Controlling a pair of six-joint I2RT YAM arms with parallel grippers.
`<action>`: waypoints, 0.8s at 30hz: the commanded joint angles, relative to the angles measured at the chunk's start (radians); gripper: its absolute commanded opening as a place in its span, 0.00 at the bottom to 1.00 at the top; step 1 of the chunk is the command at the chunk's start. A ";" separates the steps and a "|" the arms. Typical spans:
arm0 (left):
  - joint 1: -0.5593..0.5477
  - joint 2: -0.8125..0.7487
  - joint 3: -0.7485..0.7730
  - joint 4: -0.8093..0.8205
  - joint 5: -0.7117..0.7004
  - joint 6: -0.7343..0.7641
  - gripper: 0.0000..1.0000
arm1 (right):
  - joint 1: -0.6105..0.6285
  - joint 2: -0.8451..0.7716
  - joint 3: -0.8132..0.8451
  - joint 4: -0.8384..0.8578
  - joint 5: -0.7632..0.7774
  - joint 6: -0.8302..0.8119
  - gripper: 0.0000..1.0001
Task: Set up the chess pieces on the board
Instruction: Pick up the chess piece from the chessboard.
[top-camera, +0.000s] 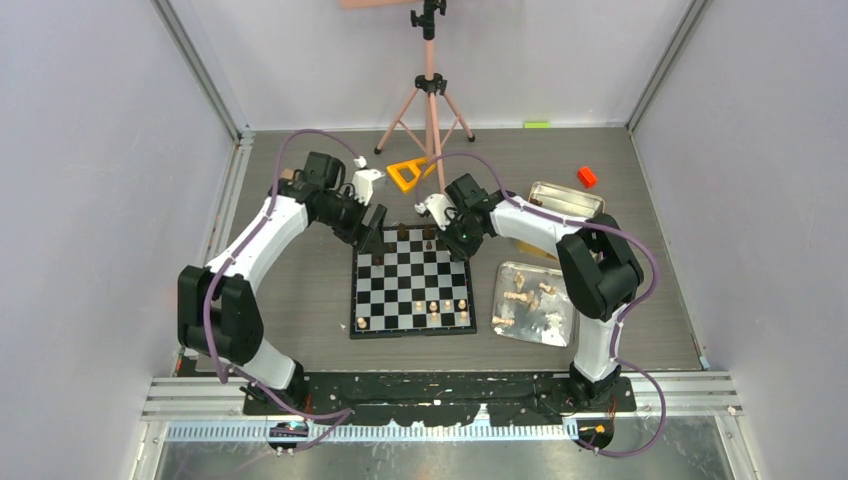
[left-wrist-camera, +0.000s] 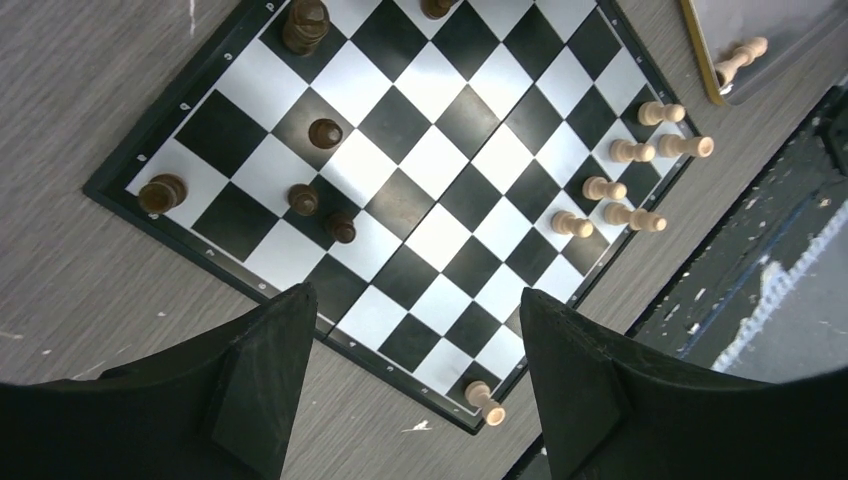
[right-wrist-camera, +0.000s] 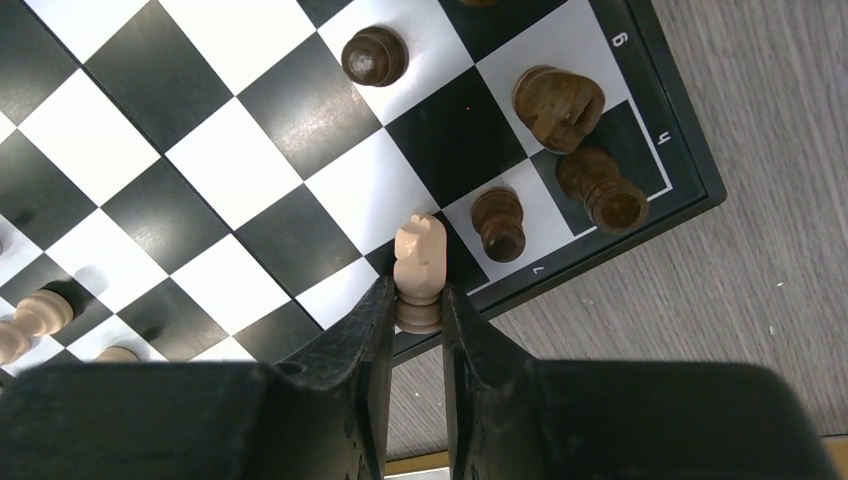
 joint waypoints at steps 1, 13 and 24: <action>0.008 0.022 0.044 0.067 0.092 -0.056 0.76 | 0.007 -0.053 0.047 -0.046 -0.041 -0.004 0.16; 0.008 0.163 0.131 0.162 0.437 -0.329 0.71 | 0.007 -0.260 0.064 -0.137 -0.306 0.038 0.01; -0.003 0.305 0.260 0.254 0.558 -0.683 0.68 | 0.007 -0.263 0.138 -0.096 -0.181 0.114 0.01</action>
